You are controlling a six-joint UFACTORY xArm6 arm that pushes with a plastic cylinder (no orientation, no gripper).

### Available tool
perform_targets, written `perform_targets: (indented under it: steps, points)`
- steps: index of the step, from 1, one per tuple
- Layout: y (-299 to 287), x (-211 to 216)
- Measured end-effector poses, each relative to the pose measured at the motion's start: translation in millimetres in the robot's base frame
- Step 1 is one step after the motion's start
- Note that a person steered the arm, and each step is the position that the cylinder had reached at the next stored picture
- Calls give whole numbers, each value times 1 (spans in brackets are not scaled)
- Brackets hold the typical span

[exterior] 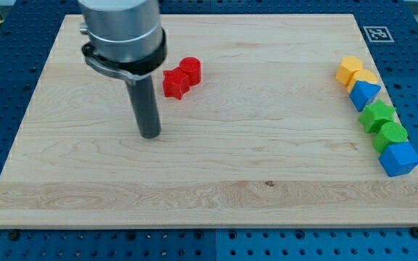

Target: Move your arm closer to the red star

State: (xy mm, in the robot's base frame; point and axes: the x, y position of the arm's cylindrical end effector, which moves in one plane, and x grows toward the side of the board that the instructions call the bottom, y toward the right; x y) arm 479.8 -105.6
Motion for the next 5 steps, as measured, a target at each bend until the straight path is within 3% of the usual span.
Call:
perform_targets:
  steps: [2, 5]
  points:
    - [-30, -34]
    - [16, -54]
